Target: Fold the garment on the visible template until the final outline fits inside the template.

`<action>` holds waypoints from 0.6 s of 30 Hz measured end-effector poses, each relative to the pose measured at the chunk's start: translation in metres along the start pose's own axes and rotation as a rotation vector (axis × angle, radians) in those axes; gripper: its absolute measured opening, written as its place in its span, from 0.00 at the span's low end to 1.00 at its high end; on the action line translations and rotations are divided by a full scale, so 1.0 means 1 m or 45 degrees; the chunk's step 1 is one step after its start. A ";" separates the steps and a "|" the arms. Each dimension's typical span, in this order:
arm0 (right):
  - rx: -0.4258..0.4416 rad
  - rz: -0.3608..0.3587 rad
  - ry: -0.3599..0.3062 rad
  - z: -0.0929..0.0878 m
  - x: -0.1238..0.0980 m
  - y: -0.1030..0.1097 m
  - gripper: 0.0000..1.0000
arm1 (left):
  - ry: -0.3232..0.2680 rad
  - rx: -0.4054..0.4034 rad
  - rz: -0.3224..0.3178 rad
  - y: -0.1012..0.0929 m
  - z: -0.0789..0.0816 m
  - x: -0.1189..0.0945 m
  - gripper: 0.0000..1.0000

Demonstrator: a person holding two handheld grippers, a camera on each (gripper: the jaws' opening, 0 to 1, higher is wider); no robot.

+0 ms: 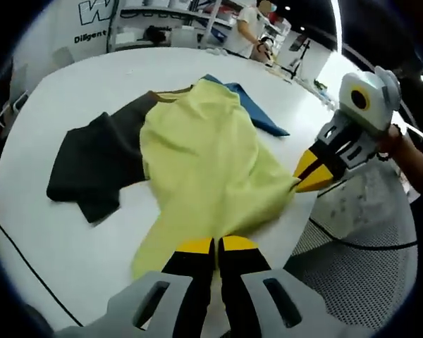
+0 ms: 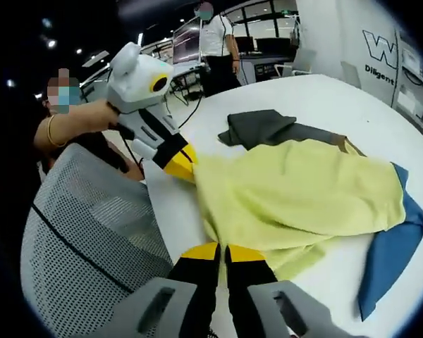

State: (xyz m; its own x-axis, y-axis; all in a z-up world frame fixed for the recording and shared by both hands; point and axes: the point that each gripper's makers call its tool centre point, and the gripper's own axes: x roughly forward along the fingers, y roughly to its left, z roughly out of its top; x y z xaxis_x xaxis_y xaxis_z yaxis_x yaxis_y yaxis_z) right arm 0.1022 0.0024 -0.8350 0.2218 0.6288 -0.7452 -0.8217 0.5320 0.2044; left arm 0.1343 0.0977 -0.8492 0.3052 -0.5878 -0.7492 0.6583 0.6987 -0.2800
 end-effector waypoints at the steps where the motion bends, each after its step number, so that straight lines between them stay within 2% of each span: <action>1: 0.010 -0.003 0.013 -0.004 0.003 -0.001 0.00 | 0.014 0.026 0.003 -0.001 -0.003 0.002 0.03; 4: 0.014 0.002 0.028 -0.008 0.006 0.000 0.00 | 0.025 0.038 0.001 -0.002 -0.006 0.005 0.03; 5: 0.067 0.026 -0.049 -0.002 0.006 0.004 0.02 | 0.012 0.058 0.009 -0.002 -0.007 0.006 0.03; 6: 0.126 0.029 -0.100 0.004 0.003 0.005 0.09 | 0.004 0.074 0.011 -0.002 -0.006 0.006 0.04; 7: 0.150 0.015 -0.119 0.007 -0.001 0.002 0.14 | -0.013 0.106 0.022 0.000 -0.004 0.005 0.07; 8: 0.173 0.001 -0.138 0.010 -0.006 0.000 0.17 | -0.057 0.133 0.093 0.007 0.002 0.000 0.10; 9: 0.169 -0.058 -0.185 0.015 -0.014 -0.010 0.19 | -0.119 0.154 0.122 0.010 0.011 -0.006 0.18; 10: 0.177 -0.080 -0.196 0.015 -0.017 -0.013 0.21 | -0.145 0.142 0.135 0.012 0.014 -0.008 0.34; 11: 0.219 -0.118 -0.217 0.016 -0.024 -0.023 0.23 | -0.180 0.130 0.145 0.014 0.019 -0.011 0.46; 13: 0.291 -0.186 -0.236 0.014 -0.029 -0.038 0.28 | -0.275 0.078 0.116 0.016 0.035 -0.018 0.60; 15: 0.368 -0.280 -0.220 0.006 -0.031 -0.058 0.28 | -0.323 0.035 0.150 0.028 0.046 -0.020 0.59; 18: 0.485 -0.393 -0.218 -0.003 -0.032 -0.081 0.28 | -0.337 -0.012 0.213 0.044 0.055 -0.019 0.61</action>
State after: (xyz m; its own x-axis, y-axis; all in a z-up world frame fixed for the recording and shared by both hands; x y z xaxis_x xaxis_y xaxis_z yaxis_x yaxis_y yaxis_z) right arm 0.1598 -0.0627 -0.8298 0.5327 0.4767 -0.6993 -0.4622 0.8560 0.2314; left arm 0.1956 0.1173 -0.8146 0.5782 -0.5489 -0.6037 0.5778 0.7978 -0.1721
